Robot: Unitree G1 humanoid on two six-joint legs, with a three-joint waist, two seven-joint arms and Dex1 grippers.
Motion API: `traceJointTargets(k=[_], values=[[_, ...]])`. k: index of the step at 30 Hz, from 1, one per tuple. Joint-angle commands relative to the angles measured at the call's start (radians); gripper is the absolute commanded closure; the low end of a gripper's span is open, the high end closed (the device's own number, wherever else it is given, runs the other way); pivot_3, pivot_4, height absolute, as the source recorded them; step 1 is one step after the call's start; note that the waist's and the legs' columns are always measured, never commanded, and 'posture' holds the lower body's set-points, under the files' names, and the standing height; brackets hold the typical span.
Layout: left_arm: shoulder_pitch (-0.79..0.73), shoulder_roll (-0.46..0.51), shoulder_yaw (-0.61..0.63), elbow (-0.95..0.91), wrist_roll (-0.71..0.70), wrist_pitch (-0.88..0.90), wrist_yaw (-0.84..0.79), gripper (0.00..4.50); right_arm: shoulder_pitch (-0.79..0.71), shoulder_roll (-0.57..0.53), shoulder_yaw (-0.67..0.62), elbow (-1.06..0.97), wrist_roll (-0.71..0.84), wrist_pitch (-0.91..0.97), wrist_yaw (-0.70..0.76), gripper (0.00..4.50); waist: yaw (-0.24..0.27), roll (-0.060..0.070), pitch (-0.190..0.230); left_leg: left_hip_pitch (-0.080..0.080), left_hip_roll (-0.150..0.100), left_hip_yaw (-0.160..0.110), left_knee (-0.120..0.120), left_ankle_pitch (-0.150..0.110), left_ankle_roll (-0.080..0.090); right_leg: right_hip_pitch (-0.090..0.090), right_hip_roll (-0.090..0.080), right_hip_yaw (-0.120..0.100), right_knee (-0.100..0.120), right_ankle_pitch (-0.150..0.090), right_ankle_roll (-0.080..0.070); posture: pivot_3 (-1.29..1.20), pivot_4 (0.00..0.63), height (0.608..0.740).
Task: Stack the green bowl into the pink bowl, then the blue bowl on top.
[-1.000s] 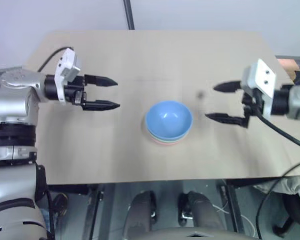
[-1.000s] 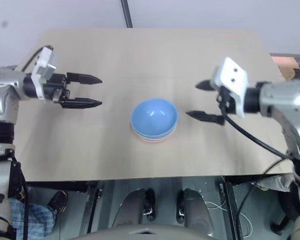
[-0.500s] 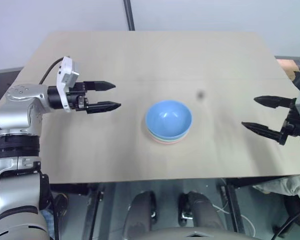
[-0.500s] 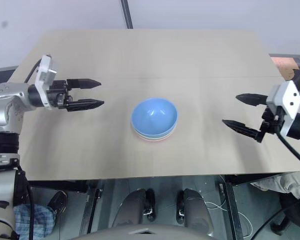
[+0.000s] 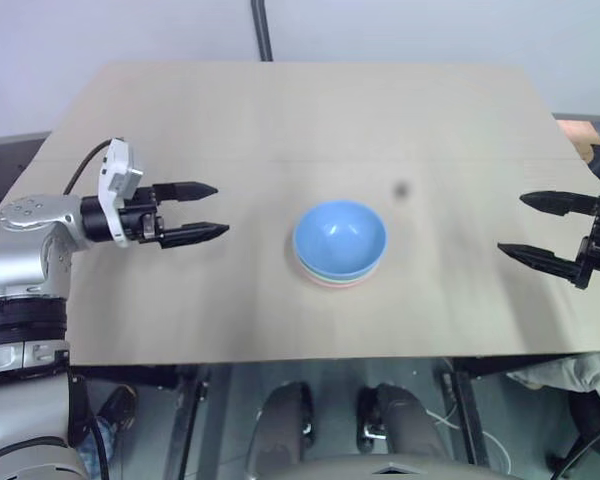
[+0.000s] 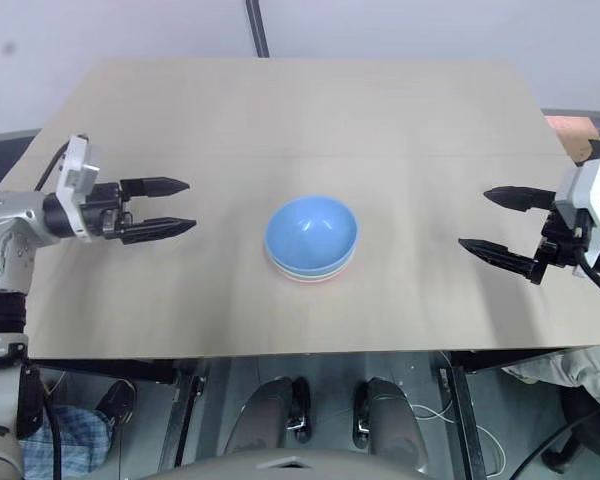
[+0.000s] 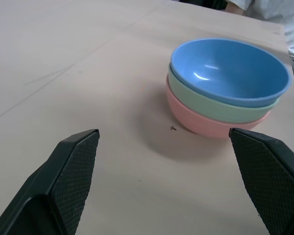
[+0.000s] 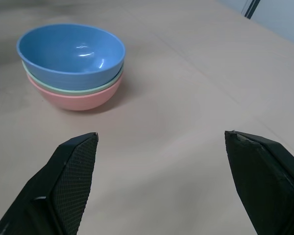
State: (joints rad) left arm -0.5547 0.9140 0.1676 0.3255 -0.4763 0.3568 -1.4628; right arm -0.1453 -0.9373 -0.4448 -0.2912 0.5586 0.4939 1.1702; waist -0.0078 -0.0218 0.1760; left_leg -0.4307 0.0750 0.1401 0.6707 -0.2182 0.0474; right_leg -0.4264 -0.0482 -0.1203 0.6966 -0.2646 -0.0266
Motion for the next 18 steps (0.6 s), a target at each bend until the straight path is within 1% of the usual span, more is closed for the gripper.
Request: traceJointTargets(k=[1,13,18], values=[[0.016,0.03,0.039,-0.069,-0.027,-0.003,-0.009,0.0,-0.023,-0.017,-0.003,0.013,0.014,-0.033,0.007,0.03,0.0,0.0,0.0,0.0,0.0,0.0,0.0,0.0,0.0,0.0,0.0,0.0,0.0,0.0,0.0,0.0,0.15,0.74],[0.053,0.038,0.042,-0.179,-0.054,0.022,-0.001,0.0,-0.033,-0.032,0.019,0.046,0.016,-0.067,0.019,0.03,0.0,0.0,0.0,0.0,0.0,0.0,0.0,0.0,0.0,0.0,0.0,0.0,0.0,0.0,0.0,0.0,0.15,0.74],[0.065,0.041,0.053,-0.199,-0.066,0.042,0.007,0.0,-0.021,-0.042,0.03,0.074,-0.017,-0.1,0.03,0.03,0.001,0.0,0.0,0.0,0.0,0.0,0.0,0.0,0.0,0.0,0.0,0.0,0.0,0.0,0.0,0.0,0.15,0.74]])
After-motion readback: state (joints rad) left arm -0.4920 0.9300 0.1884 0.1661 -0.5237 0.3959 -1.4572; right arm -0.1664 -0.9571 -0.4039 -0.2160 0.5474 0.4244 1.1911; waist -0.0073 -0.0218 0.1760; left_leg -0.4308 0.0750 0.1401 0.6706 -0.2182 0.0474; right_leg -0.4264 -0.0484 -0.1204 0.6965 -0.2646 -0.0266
